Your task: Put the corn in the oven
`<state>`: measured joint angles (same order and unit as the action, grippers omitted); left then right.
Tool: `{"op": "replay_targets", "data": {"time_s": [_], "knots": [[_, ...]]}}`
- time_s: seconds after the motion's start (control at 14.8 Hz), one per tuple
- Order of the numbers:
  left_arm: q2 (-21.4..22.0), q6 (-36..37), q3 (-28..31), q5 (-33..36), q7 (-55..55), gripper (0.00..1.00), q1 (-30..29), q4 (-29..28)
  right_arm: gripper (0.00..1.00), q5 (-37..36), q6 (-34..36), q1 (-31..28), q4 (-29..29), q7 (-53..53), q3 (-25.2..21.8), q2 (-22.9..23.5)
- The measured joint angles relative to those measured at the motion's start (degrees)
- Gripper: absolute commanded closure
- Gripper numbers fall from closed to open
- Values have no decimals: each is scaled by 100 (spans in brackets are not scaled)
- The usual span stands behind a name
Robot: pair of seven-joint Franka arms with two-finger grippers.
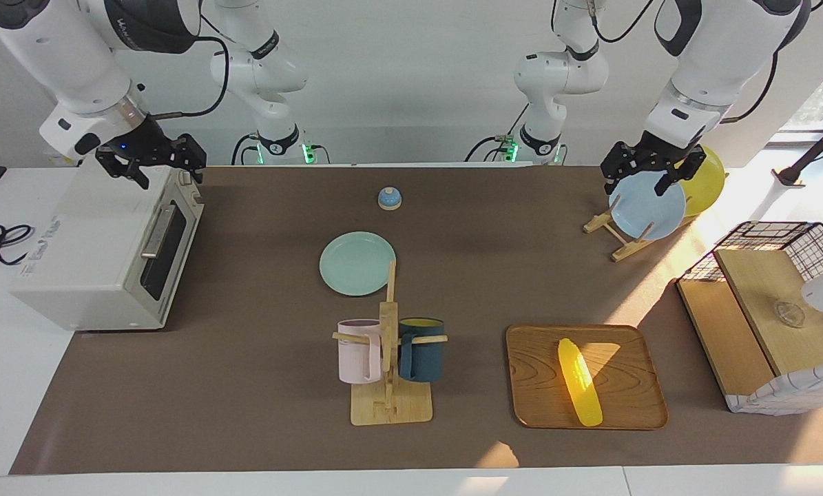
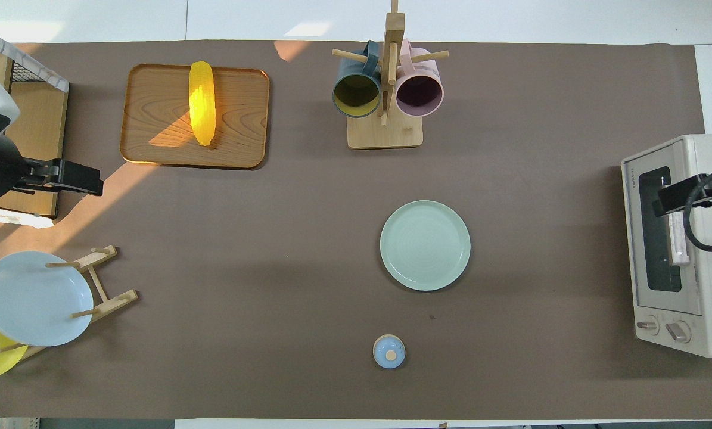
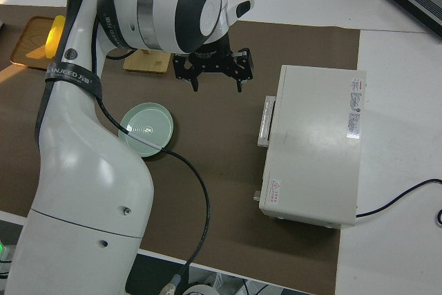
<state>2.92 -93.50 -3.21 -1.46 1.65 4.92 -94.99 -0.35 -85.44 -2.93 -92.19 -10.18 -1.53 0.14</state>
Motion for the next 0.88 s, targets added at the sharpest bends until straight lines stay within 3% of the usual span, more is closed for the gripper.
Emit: {"op": "replay_targets", "data": {"time_s": [0.27,0.47,0.88], "knots": [[-164,-243,-11,-74,6,0,0,-30,100,-8,-700,-121,-634,0,-13,-126],[-579,-604,-21,-154,11,0,1,-6,100,-422,-1159,-120,-950,0,-11,-111],[-2253,-1197,-76,-181,16,0,117,942,100,-994,-1549,-242,-1246,6,-41,255]]}}
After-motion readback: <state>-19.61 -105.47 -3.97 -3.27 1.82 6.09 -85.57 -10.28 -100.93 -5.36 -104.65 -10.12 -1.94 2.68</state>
